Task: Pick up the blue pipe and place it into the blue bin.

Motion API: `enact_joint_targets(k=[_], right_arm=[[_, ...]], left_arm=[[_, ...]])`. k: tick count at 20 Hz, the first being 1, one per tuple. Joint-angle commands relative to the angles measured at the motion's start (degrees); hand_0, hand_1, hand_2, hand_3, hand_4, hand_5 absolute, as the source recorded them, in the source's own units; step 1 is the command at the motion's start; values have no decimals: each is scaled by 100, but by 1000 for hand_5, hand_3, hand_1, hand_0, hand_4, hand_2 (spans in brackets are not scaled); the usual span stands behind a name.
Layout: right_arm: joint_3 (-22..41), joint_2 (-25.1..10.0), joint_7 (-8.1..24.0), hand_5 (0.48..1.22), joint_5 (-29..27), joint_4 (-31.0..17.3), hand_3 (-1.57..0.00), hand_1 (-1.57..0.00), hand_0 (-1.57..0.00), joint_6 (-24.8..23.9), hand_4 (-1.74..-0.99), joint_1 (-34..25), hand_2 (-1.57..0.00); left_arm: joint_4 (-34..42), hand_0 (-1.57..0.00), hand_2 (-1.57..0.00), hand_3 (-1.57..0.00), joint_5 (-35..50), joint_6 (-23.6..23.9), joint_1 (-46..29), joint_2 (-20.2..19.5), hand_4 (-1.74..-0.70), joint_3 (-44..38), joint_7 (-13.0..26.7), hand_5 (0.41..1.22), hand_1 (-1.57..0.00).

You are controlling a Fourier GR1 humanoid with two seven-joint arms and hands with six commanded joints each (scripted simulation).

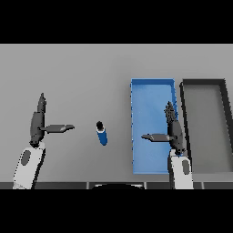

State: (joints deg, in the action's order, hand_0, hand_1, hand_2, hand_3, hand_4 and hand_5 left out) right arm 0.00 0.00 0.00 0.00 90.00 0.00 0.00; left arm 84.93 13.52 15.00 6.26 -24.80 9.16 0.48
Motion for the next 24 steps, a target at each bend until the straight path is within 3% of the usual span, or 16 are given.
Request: enact_joint_targets(k=[1, 6, 7, 9, 13, 18, 20, 24], right_arm=[[5, 5, -8, 603, 2, 7, 1, 1, 1, -5, -1222, 10, 1], [59, 48, -27, 603, 43, 93, 1, 1, 1, -42, -1222, 74, 1], [243, -279, -333, 603, 370, 297, 1, 1, 1, 98, -1222, 259, 1], [445, -560, -598, 601, 599, 578, 1, 1, 1, 314, -1230, 594, 1], [558, -656, -343, 595, 755, 747, 1, 1, 1, 335, -1230, 631, 1], [580, -724, -330, 587, 766, 844, 1, 1, 1, 382, -1215, 627, 1], [591, -725, -475, 595, 781, 790, 1, 1, 1, 402, -1225, 662, 1], [560, -752, -503, 604, 766, 729, 1, 1, 1, 422, -1233, 575, 1]], left_arm=[[8, 1, 1, 1, 2, 0, -10, -2, -1006, -4, -33, 586, 1], [23, 1, 1, 1, -14, 5, -61, 5, -1006, 8, -95, 586, 1], [112, 1, 1, 1, -71, -597, -266, -351, -1006, 213, -449, 586, 1], [111, 1, 1, 1, -91, -1205, -451, -800, -1011, 299, -781, 588, 1], [202, 1, 1, 1, -58, -1543, -560, -1045, -1007, 347, -921, 587, 1], [454, 1, 1, 1, 57, -2145, -680, -1164, -1020, 612, -1115, 582, 1], [622, 1, 1, 1, 12, -2369, -656, -1266, -1031, 788, -1005, 565, 1], [994, 1, 1, 1, 0, -2624, -581, -1288, -1063, 1178, -372, 498, 1]])
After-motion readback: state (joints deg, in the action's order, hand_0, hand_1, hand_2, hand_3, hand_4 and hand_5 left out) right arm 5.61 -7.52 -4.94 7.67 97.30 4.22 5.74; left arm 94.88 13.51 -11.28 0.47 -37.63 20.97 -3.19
